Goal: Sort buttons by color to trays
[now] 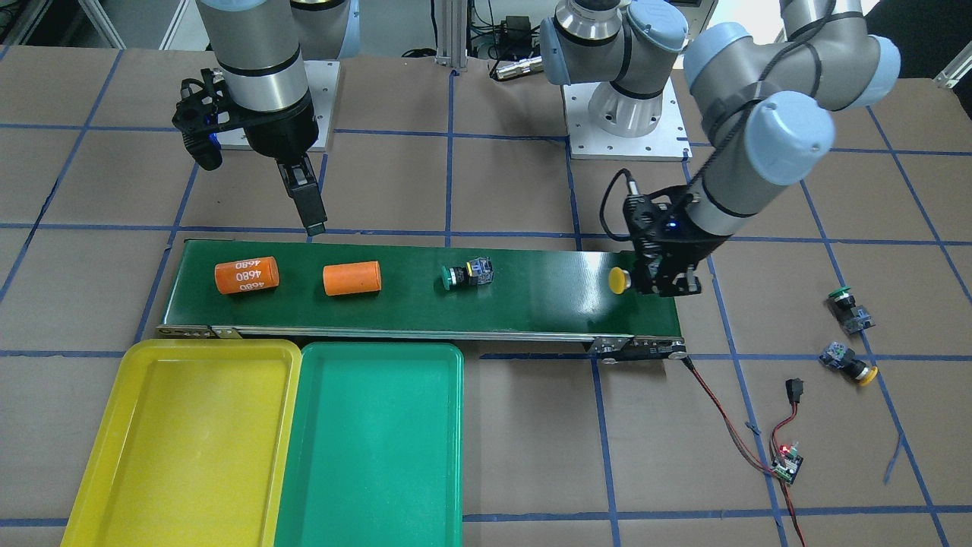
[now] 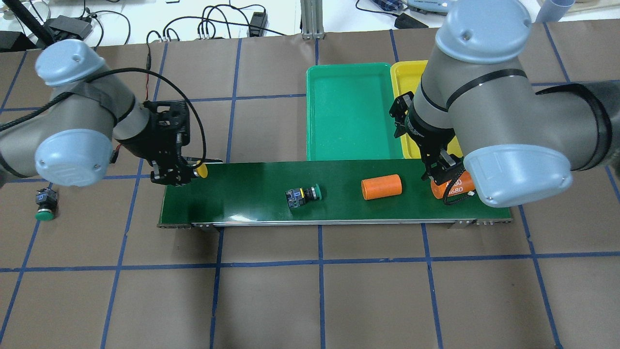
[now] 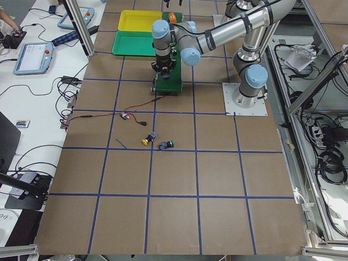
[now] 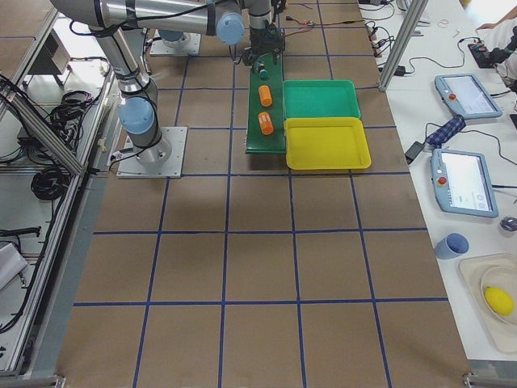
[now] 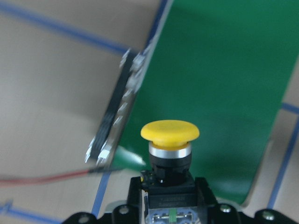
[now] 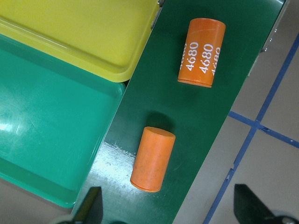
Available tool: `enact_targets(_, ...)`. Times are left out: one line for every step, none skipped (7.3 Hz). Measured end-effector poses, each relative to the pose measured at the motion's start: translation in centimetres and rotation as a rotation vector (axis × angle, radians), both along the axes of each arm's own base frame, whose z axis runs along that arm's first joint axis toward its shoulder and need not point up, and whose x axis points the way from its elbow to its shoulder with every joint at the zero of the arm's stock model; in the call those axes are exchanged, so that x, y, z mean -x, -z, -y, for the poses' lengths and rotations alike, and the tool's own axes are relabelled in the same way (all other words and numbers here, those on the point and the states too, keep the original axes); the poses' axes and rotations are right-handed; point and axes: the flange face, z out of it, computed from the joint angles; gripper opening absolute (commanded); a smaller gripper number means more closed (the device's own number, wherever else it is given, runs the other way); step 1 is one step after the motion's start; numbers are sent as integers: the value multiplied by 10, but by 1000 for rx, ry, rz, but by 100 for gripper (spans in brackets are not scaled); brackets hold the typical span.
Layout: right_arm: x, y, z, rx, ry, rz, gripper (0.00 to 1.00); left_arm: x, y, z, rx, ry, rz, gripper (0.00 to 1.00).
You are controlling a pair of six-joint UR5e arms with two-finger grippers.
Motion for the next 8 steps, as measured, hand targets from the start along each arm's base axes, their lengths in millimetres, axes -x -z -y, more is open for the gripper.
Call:
enact_targets(0, 1, 0, -1, 1, 0, 100, 46, 5, -14, -13, 97, 2, 60)
enact_targets(0, 2, 0, -2, 13, 2, 100, 77, 9, -29, -19, 163, 4, 100)
enact_targets(-2, 5, 2, -4, 39, 9, 100, 91, 11, -39, -16, 191, 4, 100)
enact_targets(-6, 11, 7, -7, 59, 16, 100, 90, 9, -41, -10, 184, 4, 100)
enact_targets(-15, 19, 9, -11, 57, 18, 100, 73, 7, -34, -4, 144, 3, 100)
enact_targets(-27, 29, 10, -23, 48, 17, 100, 38, 3, -21, 4, 67, 2, 100)
enact_targets(-36, 37, 11, -31, 48, 18, 100, -17, -1, -7, 15, -46, 0, 100)
enact_targets(-42, 44, 12, -39, 54, 23, 100, -83, -4, 0, 22, -177, -2, 100)
